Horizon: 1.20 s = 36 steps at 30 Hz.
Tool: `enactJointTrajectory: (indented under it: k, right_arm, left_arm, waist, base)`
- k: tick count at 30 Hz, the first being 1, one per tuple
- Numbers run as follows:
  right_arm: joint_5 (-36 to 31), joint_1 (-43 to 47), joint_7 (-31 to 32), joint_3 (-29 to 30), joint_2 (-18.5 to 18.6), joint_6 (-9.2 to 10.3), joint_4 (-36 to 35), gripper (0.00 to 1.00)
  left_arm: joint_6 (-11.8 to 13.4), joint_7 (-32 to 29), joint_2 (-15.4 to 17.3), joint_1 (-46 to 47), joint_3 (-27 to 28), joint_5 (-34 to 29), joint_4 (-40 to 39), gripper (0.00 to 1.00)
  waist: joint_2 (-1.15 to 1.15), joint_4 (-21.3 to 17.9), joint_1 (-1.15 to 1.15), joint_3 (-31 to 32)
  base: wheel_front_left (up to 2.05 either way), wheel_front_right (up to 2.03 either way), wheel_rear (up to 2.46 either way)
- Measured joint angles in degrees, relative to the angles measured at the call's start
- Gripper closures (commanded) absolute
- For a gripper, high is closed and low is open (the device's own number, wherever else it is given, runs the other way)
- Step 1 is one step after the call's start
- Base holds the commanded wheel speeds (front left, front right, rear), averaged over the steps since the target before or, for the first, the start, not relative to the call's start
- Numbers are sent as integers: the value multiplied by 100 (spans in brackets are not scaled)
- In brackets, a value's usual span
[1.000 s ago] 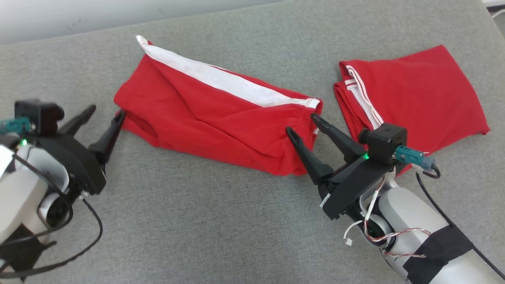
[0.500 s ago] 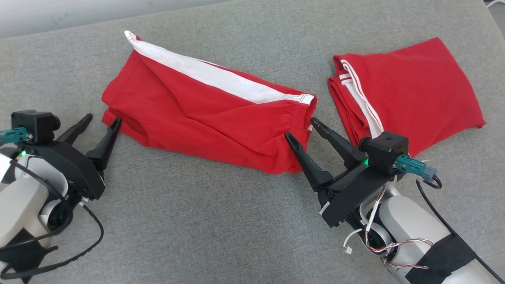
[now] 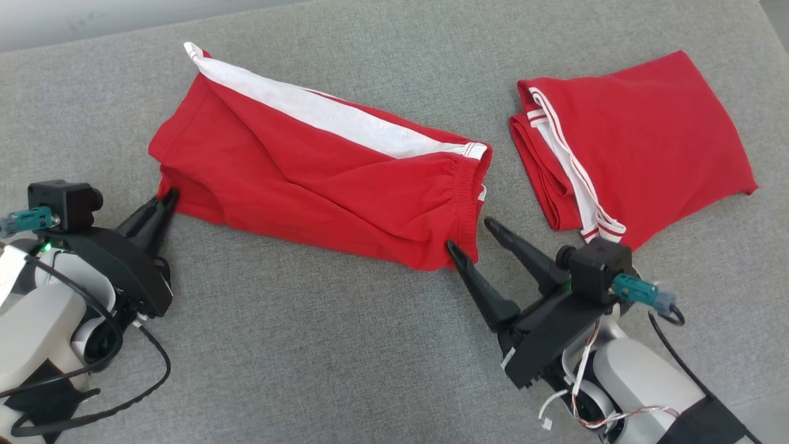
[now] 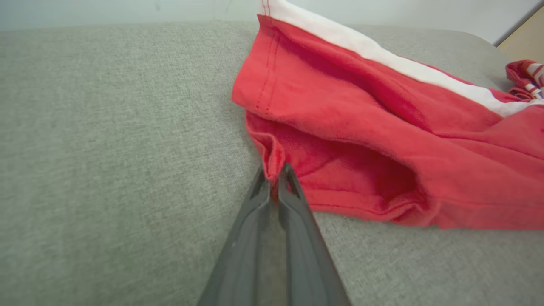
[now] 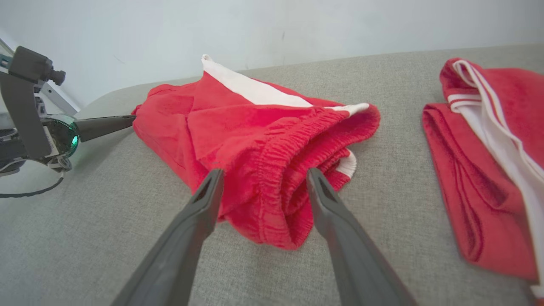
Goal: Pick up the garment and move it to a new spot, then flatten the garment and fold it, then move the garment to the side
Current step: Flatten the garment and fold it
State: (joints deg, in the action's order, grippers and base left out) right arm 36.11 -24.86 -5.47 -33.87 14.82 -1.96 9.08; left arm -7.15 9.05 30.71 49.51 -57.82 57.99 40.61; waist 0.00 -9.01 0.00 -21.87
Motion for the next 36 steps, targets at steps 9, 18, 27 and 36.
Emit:
enactJointTrajectory:
  k: [9, 18, 27, 36]
  right_arm:
    - [-238, 69, 94, -83, 45, 203, 181, 0]
    - [-588, -128, 94, -265, -8, 371, 614, 0]
    - [-724, -400, 89, -458, -201, 361, 1001, 100]
    - [-654, -374, -67, -346, -148, 221, 1317, 100]
  left_arm:
    - [0, 214, -42, -74, -82, 45, -43, 100]
    - [0, 327, -188, -80, -190, 27, -134, 100]
    - [-1, 398, -224, -49, -247, 27, -122, 100]
    - [-1, 422, -300, -123, -331, 99, 40, 100]
  waist:
    - [0, 37, 0, -41]
    - [0, 187, 0, -104]
    - [0, 268, 0, -133]
    - [0, 328, 0, 9]
  base:
    - [0, 0, 0]
    - [0, 0, 0]
    - [0, 0, 0]
    - [0, 0, 0]
